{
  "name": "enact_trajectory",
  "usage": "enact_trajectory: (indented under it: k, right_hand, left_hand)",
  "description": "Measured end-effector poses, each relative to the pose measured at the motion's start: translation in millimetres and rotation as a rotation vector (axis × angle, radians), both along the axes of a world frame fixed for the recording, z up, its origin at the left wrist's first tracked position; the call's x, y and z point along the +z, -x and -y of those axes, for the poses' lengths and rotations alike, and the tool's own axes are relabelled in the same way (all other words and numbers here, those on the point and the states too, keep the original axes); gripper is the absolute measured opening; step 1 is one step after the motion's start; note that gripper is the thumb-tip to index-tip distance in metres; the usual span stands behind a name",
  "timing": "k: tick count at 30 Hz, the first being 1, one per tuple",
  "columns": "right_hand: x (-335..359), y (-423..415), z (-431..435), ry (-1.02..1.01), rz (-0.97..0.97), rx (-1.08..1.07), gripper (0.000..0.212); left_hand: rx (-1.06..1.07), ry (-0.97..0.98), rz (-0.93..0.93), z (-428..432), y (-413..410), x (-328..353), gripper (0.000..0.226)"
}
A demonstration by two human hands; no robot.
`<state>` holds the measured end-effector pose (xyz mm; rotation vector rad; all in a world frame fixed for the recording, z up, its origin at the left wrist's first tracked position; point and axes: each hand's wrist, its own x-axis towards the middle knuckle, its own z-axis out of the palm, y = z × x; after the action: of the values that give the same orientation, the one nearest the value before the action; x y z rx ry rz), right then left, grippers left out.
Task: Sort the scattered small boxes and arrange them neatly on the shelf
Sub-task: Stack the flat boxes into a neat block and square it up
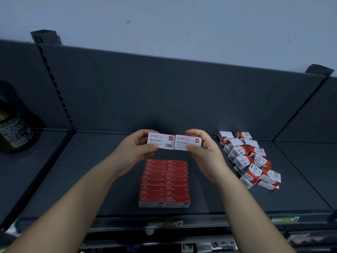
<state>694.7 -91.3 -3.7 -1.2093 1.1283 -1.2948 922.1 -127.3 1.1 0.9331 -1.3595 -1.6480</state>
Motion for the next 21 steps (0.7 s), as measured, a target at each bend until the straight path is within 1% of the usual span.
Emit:
enact_trajectory:
  k: [6,10,13,17,21]
  right_hand:
    - [1.9,-2.6,-1.2,0.012,-0.105,-0.014,0.039]
    - [3.4,-3.1,-5.1,0.011,-0.159,-0.055,0.035]
    - [0.5,-3.7,-5.2,0.003,-0.145,-0.097,0.034]
    - [-6.0,-2.0,-1.6,-0.028,-0.067,-0.098,0.033]
    - [-12.1,-0.4,2.5,-0.039,-0.043,-0.097,0.031]
  left_hand:
    - [-0.002,0.021,0.031,1.8,1.4,-1.9,0.034]
    - [-0.009,0.036,0.053,3.5,1.8,-4.2,0.034]
    - [-0.011,0.039,0.066,5.0,2.4,-8.3,0.034]
    - [-0.019,0.031,0.067,9.2,3.7,-14.1,0.034]
    - [0.034,0.074,0.125,16.1,3.9,-20.2,0.026]
